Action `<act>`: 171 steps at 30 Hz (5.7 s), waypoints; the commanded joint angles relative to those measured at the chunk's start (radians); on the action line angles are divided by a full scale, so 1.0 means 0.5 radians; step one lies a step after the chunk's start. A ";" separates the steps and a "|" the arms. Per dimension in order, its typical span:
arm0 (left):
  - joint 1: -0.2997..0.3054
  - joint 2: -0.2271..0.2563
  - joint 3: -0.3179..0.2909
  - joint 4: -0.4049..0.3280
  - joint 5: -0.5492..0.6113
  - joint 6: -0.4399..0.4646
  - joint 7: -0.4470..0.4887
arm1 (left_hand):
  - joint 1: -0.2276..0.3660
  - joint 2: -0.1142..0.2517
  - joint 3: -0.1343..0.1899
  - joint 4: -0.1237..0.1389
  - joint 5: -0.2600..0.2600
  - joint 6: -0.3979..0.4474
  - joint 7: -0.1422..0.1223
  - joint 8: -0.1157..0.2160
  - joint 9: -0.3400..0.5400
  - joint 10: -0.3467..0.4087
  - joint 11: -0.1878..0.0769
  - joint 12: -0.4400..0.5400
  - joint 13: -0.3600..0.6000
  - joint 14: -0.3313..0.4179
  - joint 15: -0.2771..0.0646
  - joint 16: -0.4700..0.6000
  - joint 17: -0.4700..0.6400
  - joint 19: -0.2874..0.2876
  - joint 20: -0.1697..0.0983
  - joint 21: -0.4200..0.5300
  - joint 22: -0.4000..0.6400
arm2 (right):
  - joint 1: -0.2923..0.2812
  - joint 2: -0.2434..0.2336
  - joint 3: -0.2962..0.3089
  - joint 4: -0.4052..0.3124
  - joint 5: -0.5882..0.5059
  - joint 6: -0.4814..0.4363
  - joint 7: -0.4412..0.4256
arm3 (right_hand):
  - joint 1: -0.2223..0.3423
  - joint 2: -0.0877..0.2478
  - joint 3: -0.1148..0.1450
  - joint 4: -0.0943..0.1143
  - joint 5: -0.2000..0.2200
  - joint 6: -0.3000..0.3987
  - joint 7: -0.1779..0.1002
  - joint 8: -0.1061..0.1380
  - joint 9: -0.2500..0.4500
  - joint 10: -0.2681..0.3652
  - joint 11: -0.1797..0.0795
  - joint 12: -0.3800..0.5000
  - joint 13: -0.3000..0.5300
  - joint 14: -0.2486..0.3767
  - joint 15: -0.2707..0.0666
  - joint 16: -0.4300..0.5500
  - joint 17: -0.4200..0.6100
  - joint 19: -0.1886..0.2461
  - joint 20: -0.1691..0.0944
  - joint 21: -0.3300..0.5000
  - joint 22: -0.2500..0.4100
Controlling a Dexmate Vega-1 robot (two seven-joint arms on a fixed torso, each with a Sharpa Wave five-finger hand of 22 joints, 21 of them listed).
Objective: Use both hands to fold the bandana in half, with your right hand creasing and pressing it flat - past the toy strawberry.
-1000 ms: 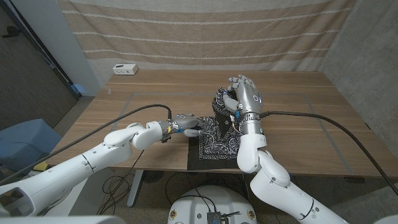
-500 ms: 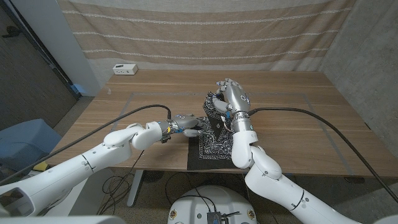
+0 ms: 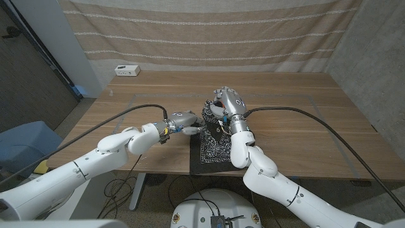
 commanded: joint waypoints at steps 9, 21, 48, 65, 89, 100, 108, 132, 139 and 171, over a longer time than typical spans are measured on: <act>0.507 -0.084 -0.589 -0.019 -0.313 -0.637 1.205 | 0.005 0.050 -0.124 -0.092 0.021 0.515 0.235 0.125 0.023 0.682 0.117 0.233 0.090 0.698 -0.010 0.274 0.102 0.436 -0.101 0.149 0.046 | 0.090 0.011 -0.106 0.095 0.008 -0.016 0.096 | 0.012 0.042 -0.008 0.001 -0.037 -0.037 -0.021 -0.050 -0.027 0.007 0.003 0.013 0.010 -0.007 -0.155 0.018 0.004 0.012 -0.010 0.018 0.003; 0.499 -0.433 -0.635 0.198 0.167 -0.921 1.932 | 0.063 0.098 -0.092 -0.017 0.044 0.175 0.052 -0.010 0.045 0.316 0.057 0.182 0.243 0.510 -0.084 0.276 0.263 0.393 -0.089 0.219 0.068 | 0.090 -0.045 -0.043 0.107 0.353 0.336 0.237 | 0.018 0.046 -0.029 -0.021 -0.087 -0.079 -0.045 -0.093 -0.071 -0.001 -0.009 0.010 0.012 0.002 -0.174 0.031 -0.004 0.068 -0.034 0.039 0.002; 0.435 -0.529 -0.618 0.320 -0.012 -0.991 1.738 | 0.020 0.106 -0.072 0.070 0.037 0.101 0.025 -0.002 0.036 0.241 0.057 0.142 0.248 0.454 -0.074 0.244 0.263 0.347 -0.066 0.219 0.062 | -0.018 -0.271 0.528 0.449 2.022 1.637 0.980 | -0.633 -0.028 -0.603 0.211 -0.114 -1.348 -0.133 -0.629 -0.208 -0.877 0.365 -0.007 -0.012 -0.519 0.192 -0.011 -0.002 -0.185 0.101 0.011 0.015; 0.484 -0.440 -0.647 0.296 -0.266 -0.811 1.309 | -0.001 0.005 -0.107 0.027 0.027 -0.065 -0.030 -0.020 0.025 0.068 0.059 0.059 0.236 0.293 -0.031 0.166 0.243 0.264 -0.035 0.200 0.054 | -0.261 -0.373 0.542 -0.190 0.909 0.456 0.035 | -0.379 0.192 -0.477 0.017 -0.123 -1.181 -0.147 -0.564 -0.212 -0.673 0.292 0.056 -0.015 -0.276 0.066 0.080 -0.015 0.116 -0.027 0.117 0.015; 0.688 -0.403 -0.749 0.089 -0.693 -0.110 0.942 | -0.117 -0.085 -0.180 0.014 0.020 -0.156 0.010 0.003 0.012 -0.053 0.112 -0.002 0.178 0.050 0.092 0.013 0.148 0.076 0.033 0.123 0.043 | 0.058 -0.312 0.144 -0.103 0.490 -0.380 0.204 | -0.440 0.134 -0.553 0.026 -0.114 -1.236 -0.178 -0.595 -0.209 -0.780 0.283 0.010 -0.012 -0.396 0.105 0.032 -0.010 0.043 -0.013 0.073 0.014; 0.671 -0.371 -0.717 0.152 -0.780 -0.084 0.945 | -0.122 -0.039 -0.152 0.011 0.032 -0.072 0.078 0.030 0.013 0.037 0.123 0.029 0.158 0.103 0.088 0.019 0.114 0.088 0.029 0.122 0.042 | 0.178 -0.332 0.047 -0.036 0.539 -0.513 0.347 | -0.449 0.110 -0.581 0.018 -0.095 -1.145 -0.159 -0.561 -0.206 -0.817 0.292 0.003 -0.010 -0.453 0.120 0.009 -0.012 -0.002 -0.001 0.050 0.013; 0.629 -0.351 -0.685 0.194 -0.822 -0.131 0.946 | -0.128 -0.032 -0.149 0.013 0.033 -0.070 0.085 0.027 0.013 0.039 0.135 0.028 0.153 0.107 0.089 0.018 0.107 0.086 0.029 0.120 0.041 | 0.240 -0.358 -0.012 -0.005 0.580 -0.539 0.409 | -0.439 0.091 -0.597 0.005 -0.076 -1.096 -0.158 -0.551 -0.205 -0.821 0.275 0.006 -0.010 -0.468 0.120 0.002 -0.016 -0.016 0.001 0.042 0.012; 0.583 -0.313 -0.650 0.228 -0.840 -0.216 0.971 | -0.157 -0.031 -0.154 0.025 0.028 -0.083 0.083 0.016 0.012 0.012 0.126 0.013 0.140 0.091 0.089 0.007 0.096 0.076 0.034 0.112 0.039 | 0.430 -0.383 -0.199 0.099 0.601 -0.686 0.545 | -0.312 0.101 -0.588 -0.044 -0.018 -1.070 -0.203 -0.552 -0.201 -0.820 0.264 0.021 -0.011 -0.453 0.110 0.010 -0.028 -0.004 0.002 0.041 0.010; 0.588 -0.307 -0.655 0.226 -0.842 -0.228 0.977 | -0.164 -0.031 -0.154 0.027 0.027 -0.087 0.084 0.014 0.012 0.008 0.127 0.011 0.136 0.090 0.088 0.005 0.092 0.075 0.034 0.110 0.039 | 0.423 -0.388 -0.225 0.103 0.573 -0.692 0.491 | -0.216 0.090 -0.587 -0.066 0.018 -0.820 -0.201 -0.464 -0.190 -0.731 0.225 0.045 -0.012 -0.393 0.071 0.031 -0.036 0.025 -0.002 0.046 0.008; 0.596 -0.281 -0.663 0.192 -0.830 -0.225 0.943 | -0.199 -0.029 -0.158 0.041 0.022 -0.154 0.060 -0.006 0.012 -0.035 0.123 -0.007 0.120 0.066 0.093 -0.007 0.080 0.067 0.041 0.098 0.037 | -0.142 -0.464 0.436 0.043 1.134 0.608 0.022 | 0.293 0.057 -0.457 -0.093 0.055 -0.112 -0.008 0.087 0.045 -0.170 0.090 0.109 -0.010 -0.073 -0.110 0.132 -0.030 0.229 -0.076 0.069 0.001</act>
